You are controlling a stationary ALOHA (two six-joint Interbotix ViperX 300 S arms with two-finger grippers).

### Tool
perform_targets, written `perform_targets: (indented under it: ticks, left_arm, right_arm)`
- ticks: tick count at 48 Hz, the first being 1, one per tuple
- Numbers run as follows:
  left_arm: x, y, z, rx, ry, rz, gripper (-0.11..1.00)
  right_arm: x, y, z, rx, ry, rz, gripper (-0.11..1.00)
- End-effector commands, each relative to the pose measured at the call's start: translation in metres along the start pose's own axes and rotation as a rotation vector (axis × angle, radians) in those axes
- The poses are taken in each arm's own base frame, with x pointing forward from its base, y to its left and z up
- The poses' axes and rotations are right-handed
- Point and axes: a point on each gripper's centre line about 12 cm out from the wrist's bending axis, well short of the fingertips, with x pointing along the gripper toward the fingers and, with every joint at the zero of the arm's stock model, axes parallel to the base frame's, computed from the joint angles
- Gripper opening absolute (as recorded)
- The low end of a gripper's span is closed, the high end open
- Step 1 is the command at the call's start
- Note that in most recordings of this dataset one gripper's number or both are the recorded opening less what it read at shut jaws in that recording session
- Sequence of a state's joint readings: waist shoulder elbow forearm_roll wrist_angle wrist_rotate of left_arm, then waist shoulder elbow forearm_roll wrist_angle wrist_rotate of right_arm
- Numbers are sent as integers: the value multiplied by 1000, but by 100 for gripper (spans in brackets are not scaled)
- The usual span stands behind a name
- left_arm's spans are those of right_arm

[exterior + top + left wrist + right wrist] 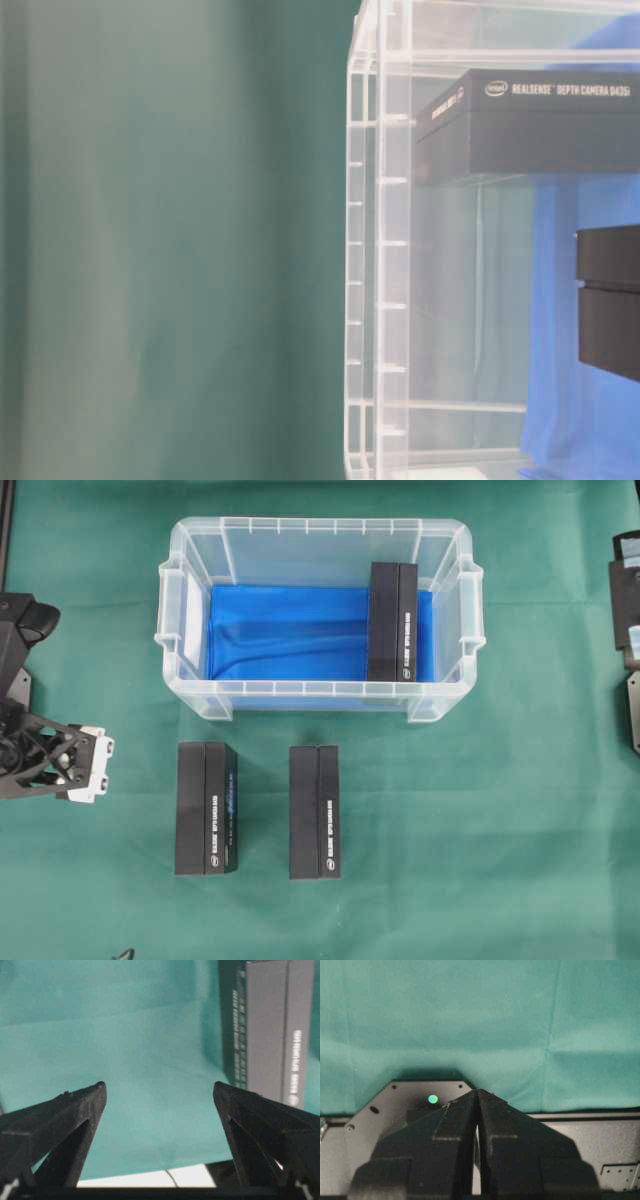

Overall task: Take the box out of the case with the left arm.
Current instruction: 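Open the left gripper and withdraw it to the left, then move the open left gripper over the right black box in the case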

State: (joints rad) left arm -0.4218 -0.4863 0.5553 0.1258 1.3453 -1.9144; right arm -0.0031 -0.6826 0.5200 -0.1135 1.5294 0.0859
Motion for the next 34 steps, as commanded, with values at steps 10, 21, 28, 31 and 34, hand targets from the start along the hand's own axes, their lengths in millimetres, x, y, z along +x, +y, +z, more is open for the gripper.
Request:
perform_targets:
  ticks: [10, 21, 28, 31, 34]
  left_arm:
    - [-6, 1, 35, 25, -26, -18, 90]
    - [-7, 7, 82, 37, -63, -11, 90]
    - [-8, 13, 109, 32, -86, -2, 90]
    - [-8, 15, 118, 32, -90, 3, 90]
    - [-8, 18, 127, 29, -95, 7, 90]
  right_arm:
    - [-3, -1, 1, 3, -9, -2, 2]
    - [-3, -1, 1, 4, -9, -3, 2]
    - [-3, -1, 1, 3, -9, -3, 2]
    - [-3, -1, 1, 3, -9, -2, 2]
    - [-3, -1, 1, 3, -9, -2, 2]
